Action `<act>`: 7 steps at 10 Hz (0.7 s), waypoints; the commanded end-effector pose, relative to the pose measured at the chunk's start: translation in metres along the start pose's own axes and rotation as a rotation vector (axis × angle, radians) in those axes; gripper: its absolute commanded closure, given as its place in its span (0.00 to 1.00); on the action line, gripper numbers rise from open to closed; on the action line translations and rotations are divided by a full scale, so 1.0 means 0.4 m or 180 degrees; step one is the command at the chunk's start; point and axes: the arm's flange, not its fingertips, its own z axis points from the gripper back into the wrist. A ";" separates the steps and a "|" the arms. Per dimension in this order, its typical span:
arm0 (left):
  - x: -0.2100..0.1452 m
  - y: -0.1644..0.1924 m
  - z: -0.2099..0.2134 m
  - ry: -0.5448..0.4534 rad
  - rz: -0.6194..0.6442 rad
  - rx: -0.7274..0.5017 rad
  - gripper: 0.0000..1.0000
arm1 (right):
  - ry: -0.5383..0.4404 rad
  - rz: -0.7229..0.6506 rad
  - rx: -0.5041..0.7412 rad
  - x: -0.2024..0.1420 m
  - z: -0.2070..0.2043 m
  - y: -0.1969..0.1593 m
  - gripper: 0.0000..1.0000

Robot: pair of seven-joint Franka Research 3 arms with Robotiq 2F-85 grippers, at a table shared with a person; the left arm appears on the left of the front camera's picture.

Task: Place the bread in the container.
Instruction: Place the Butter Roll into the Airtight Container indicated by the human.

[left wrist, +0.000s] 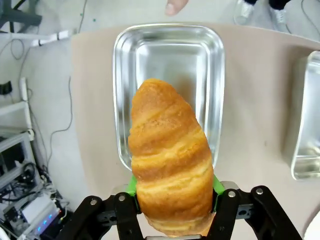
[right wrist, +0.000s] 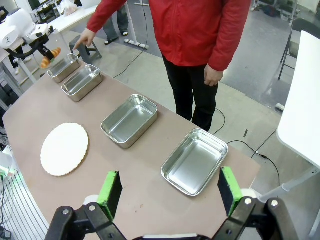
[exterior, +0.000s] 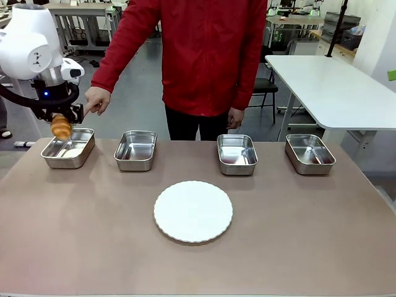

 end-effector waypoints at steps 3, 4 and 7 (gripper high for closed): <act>0.011 0.065 -0.069 -0.0089 -0.0276 -0.0104 0.51 | -0.0013 0.0000 -0.0007 0.001 0.001 0.001 0.00; 0.013 0.064 -0.087 -0.0122 -0.0369 -0.0167 0.51 | -0.0013 0.0000 -0.0007 0.001 0.001 0.001 0.00; 0.038 0.031 -0.149 -0.0087 -0.0599 -0.0285 0.51 | -0.0013 0.0000 -0.0007 0.001 0.001 0.001 0.00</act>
